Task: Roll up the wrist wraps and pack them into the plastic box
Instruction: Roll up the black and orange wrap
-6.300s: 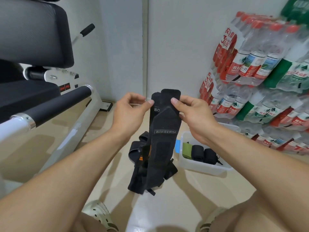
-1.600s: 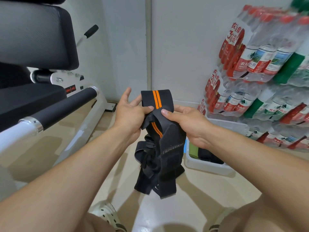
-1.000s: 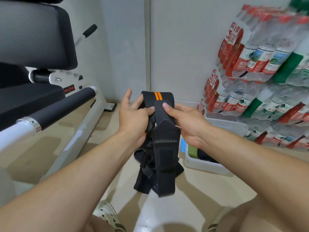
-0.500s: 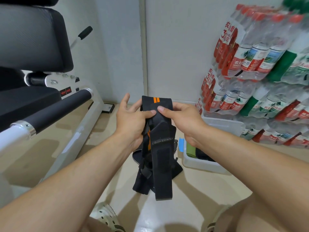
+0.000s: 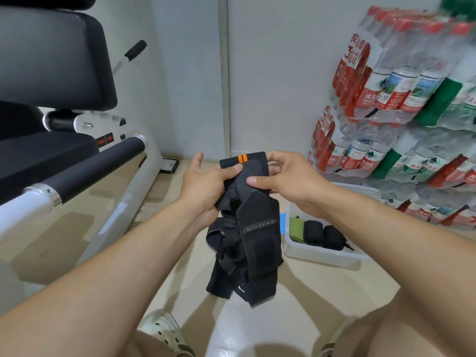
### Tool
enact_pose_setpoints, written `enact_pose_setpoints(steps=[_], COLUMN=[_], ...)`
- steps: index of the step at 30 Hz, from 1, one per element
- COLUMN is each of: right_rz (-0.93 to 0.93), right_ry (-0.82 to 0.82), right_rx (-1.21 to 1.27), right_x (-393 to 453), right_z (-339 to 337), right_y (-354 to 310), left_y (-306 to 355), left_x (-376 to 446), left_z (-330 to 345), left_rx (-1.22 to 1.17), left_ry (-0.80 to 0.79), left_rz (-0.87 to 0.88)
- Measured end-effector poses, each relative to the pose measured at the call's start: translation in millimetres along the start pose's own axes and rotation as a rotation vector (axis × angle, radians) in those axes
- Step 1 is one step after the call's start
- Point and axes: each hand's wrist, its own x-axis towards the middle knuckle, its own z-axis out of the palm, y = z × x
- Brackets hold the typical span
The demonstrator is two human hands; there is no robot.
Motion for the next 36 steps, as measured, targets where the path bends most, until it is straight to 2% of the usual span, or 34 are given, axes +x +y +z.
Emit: enact_pose_setpoints(steps=[7, 11, 18, 20, 22, 26, 27, 29, 36], right_rz=[-0.003, 0.015, 0.149, 0.194, 0.240, 0.185, 0.151, 0.096, 0.144], right_ry=[-0.022, -0.219, -0.550, -0.594, -0.518, -0.060, 0.005, -0.016, -0.386], right_rx=[-0.021, -0.097, -0.300, -0.384, -0.453, -0.305, -0.276, -0.274, -0.243], right_x=[0.4, 0.0, 0.3, 0.1, 1.3, 16.0, 18.9, 21.8, 18.9], right_z=[-7.8, -11.9, -7.7, -7.0, -11.6, -33.3, -38.5, -43.3, -18.5], right_y=[6.7, 7.4, 29.2, 28.7, 22.0, 14.5, 13.5, 15.2, 29.5], left_y=[0.4, 5.9, 13.3, 14.7, 16.2, 15.1, 15.1, 15.5, 15.8], left_x=[-3.4, -0.2, 18.9, 20.5, 20.8, 13.7, 11.7, 8.5, 0.4], left_z=[1.9, -1.7, -16.7, -21.8, -24.0, -21.8, -21.4, -20.6, -15.0], left_rx=[-0.040, -0.024, 0.021, 0.083, 0.144, 0.258, 0.294, 0.341, 0.383], left_ry=[-0.033, -0.094, 0.066, 0.021, -0.054, -0.148, -0.181, -0.245, -0.451], left_rz=[-0.076, -0.210, 0.020, 0.059, 0.086, 0.096, 0.102, 0.114, 0.149])
